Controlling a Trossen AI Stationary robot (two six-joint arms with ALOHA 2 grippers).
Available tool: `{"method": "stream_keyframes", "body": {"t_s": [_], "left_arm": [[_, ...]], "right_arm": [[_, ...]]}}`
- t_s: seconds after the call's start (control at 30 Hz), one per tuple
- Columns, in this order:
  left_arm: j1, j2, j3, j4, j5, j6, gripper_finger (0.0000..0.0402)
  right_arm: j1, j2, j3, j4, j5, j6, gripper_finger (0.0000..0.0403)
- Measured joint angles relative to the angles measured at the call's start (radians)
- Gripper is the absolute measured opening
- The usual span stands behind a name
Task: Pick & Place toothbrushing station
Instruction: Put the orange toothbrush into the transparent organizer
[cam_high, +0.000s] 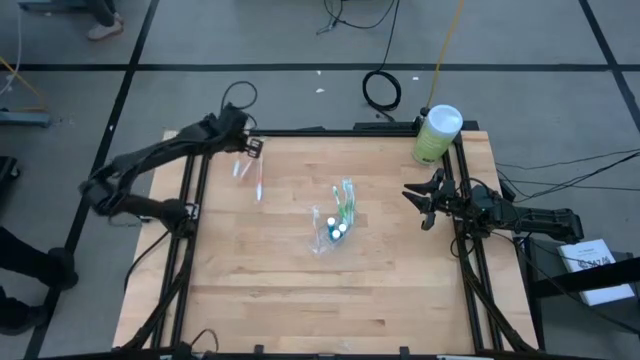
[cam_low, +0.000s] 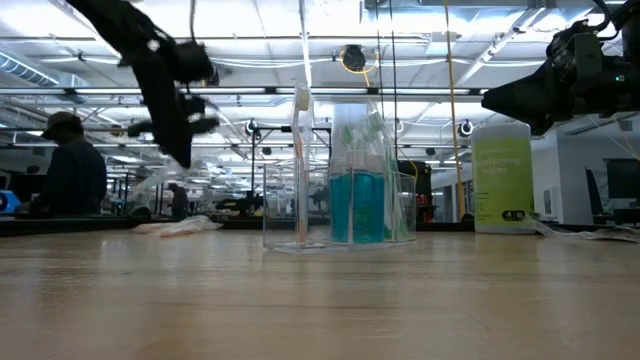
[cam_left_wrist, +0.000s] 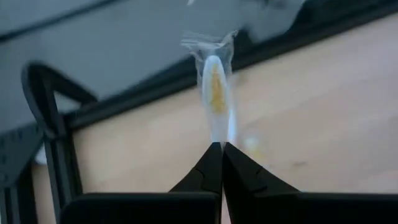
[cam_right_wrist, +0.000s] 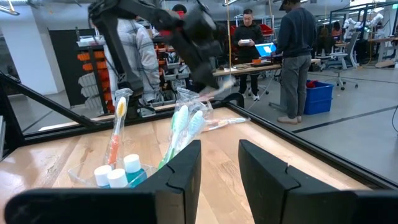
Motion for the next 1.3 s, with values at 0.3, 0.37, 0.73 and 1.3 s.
{"method": "stream_keyframes", "body": {"t_s": [0.3,0.37,0.73,1.3], "left_arm": [[-0.202,-0.347,0.002,0.114,0.060,0.012,0.0001],[-0.272,-0.403,0.002,0.164,0.068,0.020,0.0001],[-0.709,-0.468,0.001,0.479,0.062,0.173,0.0000],[-1.183,-0.059,-0.372,1.648,-0.233,0.397,0.0000]], "right_arm": [[0.000,0.000,0.000,0.000,0.000,0.000,0.0098],[0.000,0.000,0.000,0.000,0.000,0.000,0.0098],[0.000,0.000,-0.001,0.000,0.000,0.000,0.0098],[0.000,0.000,-0.001,0.000,0.000,0.000,0.0098]]}}
